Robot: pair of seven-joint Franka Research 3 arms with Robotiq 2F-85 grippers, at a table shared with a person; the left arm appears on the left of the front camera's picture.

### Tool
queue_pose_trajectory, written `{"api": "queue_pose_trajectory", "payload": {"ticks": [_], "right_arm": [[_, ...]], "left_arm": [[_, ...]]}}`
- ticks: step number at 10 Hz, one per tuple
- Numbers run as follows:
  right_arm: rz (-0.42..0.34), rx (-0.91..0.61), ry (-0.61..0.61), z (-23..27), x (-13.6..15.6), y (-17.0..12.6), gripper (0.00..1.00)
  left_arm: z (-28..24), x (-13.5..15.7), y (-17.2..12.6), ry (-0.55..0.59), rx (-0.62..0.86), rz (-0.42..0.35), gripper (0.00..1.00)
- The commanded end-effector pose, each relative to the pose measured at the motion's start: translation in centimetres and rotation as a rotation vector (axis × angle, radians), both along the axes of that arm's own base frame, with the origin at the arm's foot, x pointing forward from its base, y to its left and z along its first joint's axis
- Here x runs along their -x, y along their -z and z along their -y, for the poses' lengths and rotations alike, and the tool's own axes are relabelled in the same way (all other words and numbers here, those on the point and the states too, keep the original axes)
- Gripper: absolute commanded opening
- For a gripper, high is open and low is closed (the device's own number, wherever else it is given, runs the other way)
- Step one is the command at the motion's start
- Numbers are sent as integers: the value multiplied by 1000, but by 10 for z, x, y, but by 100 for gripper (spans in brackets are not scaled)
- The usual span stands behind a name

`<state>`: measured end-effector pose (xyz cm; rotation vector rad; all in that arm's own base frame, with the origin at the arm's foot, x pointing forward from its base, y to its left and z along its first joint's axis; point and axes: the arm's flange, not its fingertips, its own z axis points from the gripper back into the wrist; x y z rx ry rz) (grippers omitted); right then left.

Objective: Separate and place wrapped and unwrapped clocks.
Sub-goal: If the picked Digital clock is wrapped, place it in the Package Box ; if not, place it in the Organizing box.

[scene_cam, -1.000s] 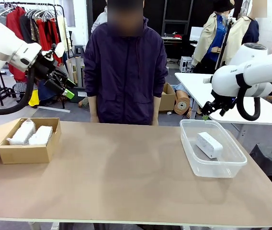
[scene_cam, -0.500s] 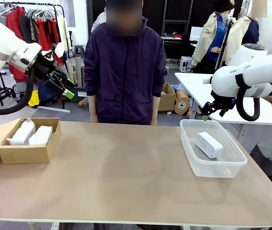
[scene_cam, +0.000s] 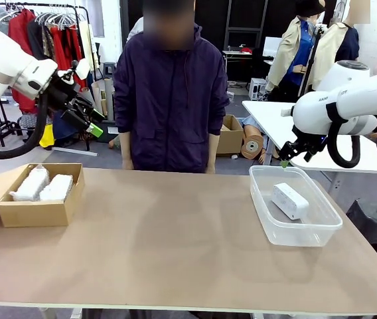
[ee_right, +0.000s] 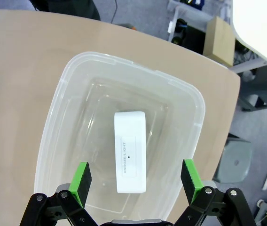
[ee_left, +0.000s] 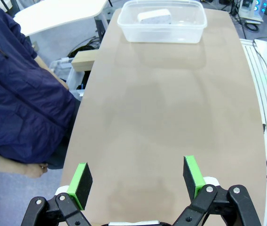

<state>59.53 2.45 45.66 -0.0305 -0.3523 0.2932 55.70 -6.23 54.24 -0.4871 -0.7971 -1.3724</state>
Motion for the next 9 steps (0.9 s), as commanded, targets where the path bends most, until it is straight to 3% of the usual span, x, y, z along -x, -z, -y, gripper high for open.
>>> {"api": "queue_pose_trajectory", "payload": {"ticks": [1,6,7,9], "right_arm": [[1,2,4,0,1,-1,100],[0,0,0,0,0,0,100],[-12,-7,-89,-7,1,-5,100],[36,-8,-282,-31,8,-22,100]], "left_arm": [[-1,1,0,9,-3,11,100],[-1,1,0,9,-3,11,100],[-1,1,0,9,-3,11,100],[-1,1,0,9,-3,11,100]]}}
